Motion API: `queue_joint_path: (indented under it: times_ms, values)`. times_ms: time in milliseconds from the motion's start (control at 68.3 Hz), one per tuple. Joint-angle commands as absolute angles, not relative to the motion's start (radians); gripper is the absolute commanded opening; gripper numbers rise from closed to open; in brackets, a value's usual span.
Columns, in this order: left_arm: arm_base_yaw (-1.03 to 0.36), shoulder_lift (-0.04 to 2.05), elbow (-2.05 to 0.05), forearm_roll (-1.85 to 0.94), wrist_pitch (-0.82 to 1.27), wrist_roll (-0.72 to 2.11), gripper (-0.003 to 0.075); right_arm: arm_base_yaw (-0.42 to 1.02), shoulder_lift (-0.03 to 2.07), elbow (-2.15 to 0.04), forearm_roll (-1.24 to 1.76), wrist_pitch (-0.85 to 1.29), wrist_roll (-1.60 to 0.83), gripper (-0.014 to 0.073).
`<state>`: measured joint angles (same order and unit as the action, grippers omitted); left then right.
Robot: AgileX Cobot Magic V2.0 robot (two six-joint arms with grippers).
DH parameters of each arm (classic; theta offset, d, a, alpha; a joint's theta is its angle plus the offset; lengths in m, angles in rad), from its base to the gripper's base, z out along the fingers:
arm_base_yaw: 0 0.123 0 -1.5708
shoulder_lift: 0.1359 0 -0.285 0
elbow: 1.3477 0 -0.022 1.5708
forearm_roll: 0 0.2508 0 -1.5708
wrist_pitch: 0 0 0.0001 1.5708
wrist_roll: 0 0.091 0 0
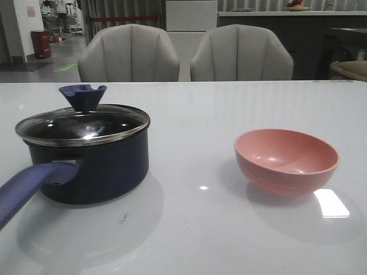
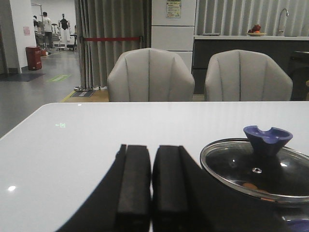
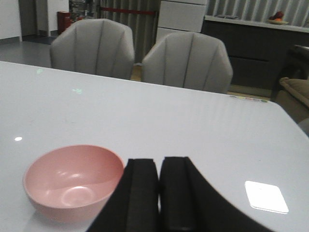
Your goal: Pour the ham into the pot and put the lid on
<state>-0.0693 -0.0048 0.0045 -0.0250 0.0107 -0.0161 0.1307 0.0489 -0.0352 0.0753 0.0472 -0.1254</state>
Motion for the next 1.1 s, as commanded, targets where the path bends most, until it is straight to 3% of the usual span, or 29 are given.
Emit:
queue_joint_path:
  times_ms: [0,1083]
  values:
    - [-0.069,-0.023,0.027,-0.025,-0.072,-0.025,0.0113,0.093,0.004,-0.023,0.049,-0.033,-0.105,0.0169]
    - [-0.069,-0.023,0.027,-0.025,-0.072,-0.025,0.0113,0.08,-0.029,0.022,0.032,-0.009,0.007,0.0169]
